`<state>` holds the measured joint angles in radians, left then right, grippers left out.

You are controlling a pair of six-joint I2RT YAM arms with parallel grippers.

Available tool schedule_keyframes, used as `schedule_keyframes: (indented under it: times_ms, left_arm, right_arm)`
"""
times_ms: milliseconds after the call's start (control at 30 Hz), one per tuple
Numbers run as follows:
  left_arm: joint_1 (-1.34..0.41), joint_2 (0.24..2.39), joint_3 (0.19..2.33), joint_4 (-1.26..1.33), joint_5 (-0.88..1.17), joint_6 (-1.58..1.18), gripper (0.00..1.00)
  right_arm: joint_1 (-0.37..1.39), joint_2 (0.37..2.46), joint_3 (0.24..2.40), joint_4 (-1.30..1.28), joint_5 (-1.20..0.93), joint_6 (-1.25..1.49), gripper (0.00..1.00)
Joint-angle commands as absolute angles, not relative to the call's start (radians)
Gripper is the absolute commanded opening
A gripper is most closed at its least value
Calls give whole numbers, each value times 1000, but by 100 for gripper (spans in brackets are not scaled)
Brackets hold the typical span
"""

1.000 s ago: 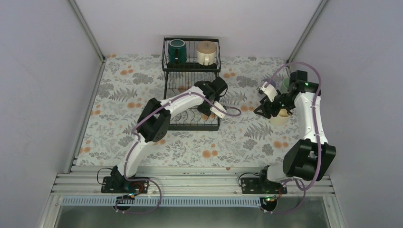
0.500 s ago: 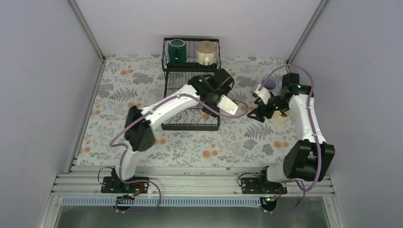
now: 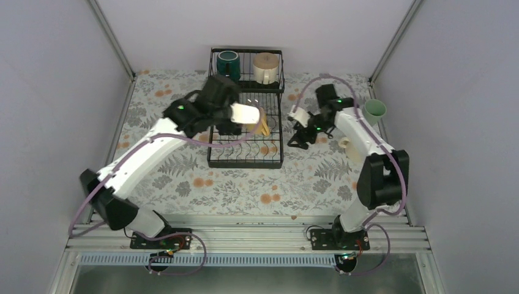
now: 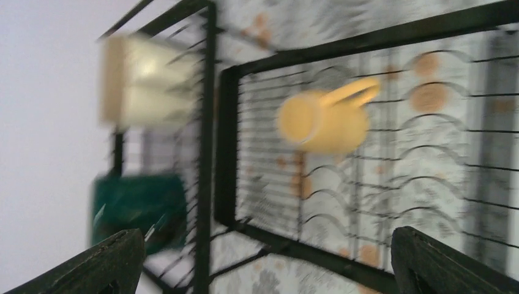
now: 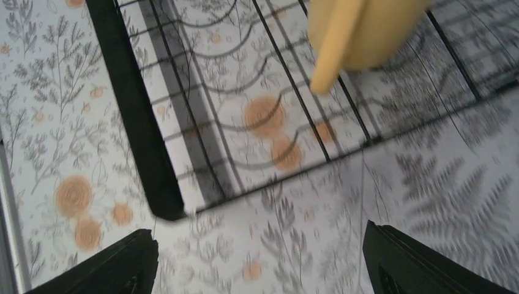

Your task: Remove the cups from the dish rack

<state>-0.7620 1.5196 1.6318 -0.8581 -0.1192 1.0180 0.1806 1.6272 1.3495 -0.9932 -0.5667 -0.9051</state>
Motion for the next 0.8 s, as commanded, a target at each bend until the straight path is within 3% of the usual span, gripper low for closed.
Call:
schedule_keyframes:
  times_ms: [0,267,533,700,767]
  left_arm:
    - [-624,1361,1547,-600,-68,909,100]
    - [-429,1223,1316,-372,-17,773,100]
    - [-343,1160,1175,-273,18,702,100]
    - [-319,1128,1124,-230,32,688,100]
    - [-316,1123,1117,-228,40,685,100]
  right_arm:
    - [299,1715,1428,-839,-490,-744,86]
    - [425,1870,1500,-657,-328,-610,84]
    - [479,1977,1528,-535,-201,-516,78]
    - [487,1993,1532,-508,-187,-506,68]
    - [488,2002,1536,-513,-192,-507,60]
